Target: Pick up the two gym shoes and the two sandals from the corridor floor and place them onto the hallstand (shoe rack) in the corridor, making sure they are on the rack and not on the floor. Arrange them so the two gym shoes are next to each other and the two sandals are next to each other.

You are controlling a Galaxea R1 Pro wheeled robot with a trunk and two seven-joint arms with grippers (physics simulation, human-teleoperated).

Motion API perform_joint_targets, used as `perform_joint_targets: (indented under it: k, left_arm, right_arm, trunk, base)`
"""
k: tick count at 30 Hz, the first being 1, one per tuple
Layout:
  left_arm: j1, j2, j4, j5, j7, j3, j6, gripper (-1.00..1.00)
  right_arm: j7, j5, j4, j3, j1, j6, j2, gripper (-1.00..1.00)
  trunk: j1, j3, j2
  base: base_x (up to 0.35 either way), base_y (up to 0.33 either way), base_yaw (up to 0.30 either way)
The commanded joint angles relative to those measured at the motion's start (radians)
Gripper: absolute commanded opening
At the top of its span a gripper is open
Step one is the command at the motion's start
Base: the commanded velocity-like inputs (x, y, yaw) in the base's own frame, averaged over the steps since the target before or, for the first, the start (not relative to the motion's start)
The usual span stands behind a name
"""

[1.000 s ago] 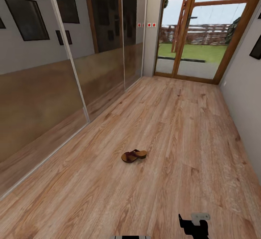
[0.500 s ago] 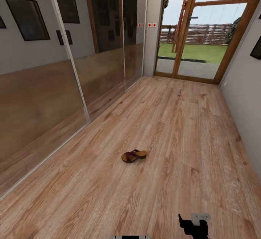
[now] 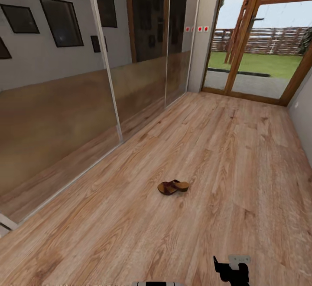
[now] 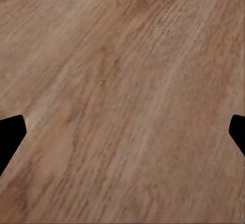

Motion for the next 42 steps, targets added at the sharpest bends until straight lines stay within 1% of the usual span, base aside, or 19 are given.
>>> perform_joint_targets:
  k: [1, 25, 31, 42]
  left_arm:
    - [-0.001, -0.001, 0.001, -0.002, -0.010, 0.008, -0.001, 1.00]
    - [-0.001, -0.001, 0.000, -0.002, -0.009, 0.008, -0.001, 1.00]
    - [0.000, -0.001, 0.000, -0.002, -0.009, 0.008, -0.001, 1.00]
    - [-0.001, -0.001, 0.000, -0.002, -0.008, 0.008, -0.002, 1.00]
  right_arm:
    - [-0.002, 0.006, 0.001, -0.005, 0.000, -0.003, 0.000, 1.00]
    - [-0.003, 0.006, 0.001, -0.005, 0.000, -0.003, 0.000, 1.00]
    - [-0.003, 0.006, 0.001, -0.005, 0.000, -0.003, 0.000, 1.00]
    - [-0.003, 0.006, 0.001, -0.005, 0.000, -0.003, 0.000, 1.00]
  trunk:
    - [0.000, -0.001, 0.000]
    - [0.000, -0.001, 0.000]
    - [0.000, -0.001, 0.000]
    - [0.000, -0.001, 0.000]
  base:
    - [0.000, 0.000, 0.278]
    - [0.000, -0.005, 0.280]
    - [0.000, -0.187, 0.280]
    - [0.000, -0.267, 0.280]
